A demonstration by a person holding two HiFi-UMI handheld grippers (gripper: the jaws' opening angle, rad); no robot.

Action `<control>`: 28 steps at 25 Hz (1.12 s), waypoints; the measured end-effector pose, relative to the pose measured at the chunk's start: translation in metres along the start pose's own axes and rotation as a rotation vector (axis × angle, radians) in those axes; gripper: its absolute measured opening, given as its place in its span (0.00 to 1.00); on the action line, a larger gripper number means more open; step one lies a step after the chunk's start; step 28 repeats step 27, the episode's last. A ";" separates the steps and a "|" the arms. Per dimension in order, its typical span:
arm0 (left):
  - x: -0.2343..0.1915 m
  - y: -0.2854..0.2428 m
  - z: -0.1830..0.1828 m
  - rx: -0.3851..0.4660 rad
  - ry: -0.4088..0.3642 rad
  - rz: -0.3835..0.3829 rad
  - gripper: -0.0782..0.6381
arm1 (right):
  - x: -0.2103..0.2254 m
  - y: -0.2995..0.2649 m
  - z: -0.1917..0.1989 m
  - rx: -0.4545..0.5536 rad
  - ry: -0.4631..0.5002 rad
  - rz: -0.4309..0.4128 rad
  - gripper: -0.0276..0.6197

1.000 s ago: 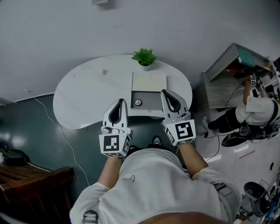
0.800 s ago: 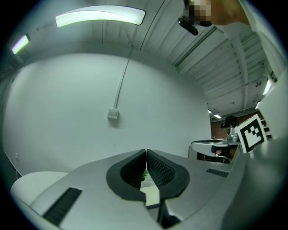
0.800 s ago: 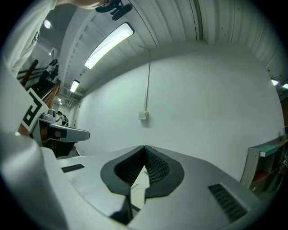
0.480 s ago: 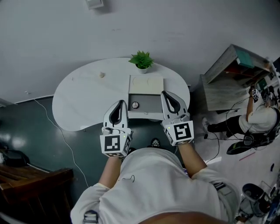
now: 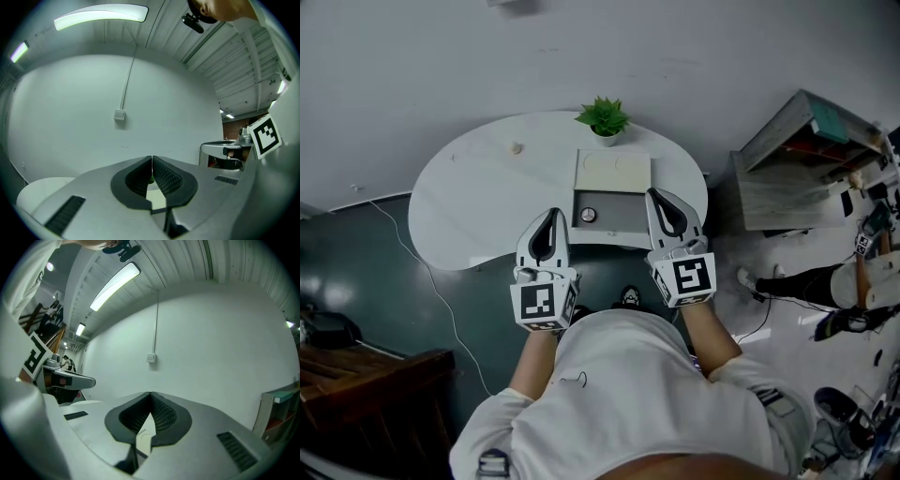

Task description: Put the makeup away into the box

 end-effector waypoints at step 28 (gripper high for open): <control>-0.013 0.010 0.011 -0.010 0.011 0.027 0.14 | -0.016 0.003 -0.001 -0.019 -0.006 0.051 0.04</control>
Point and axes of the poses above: the fingertips, and each gripper's own axes: y backward along the fingers, x to its right, z out of its underside, the point moved 6 cm from there along y, backward along the fingers, and after that the axes turned 11 degrees about -y, right-handed, at the moved point
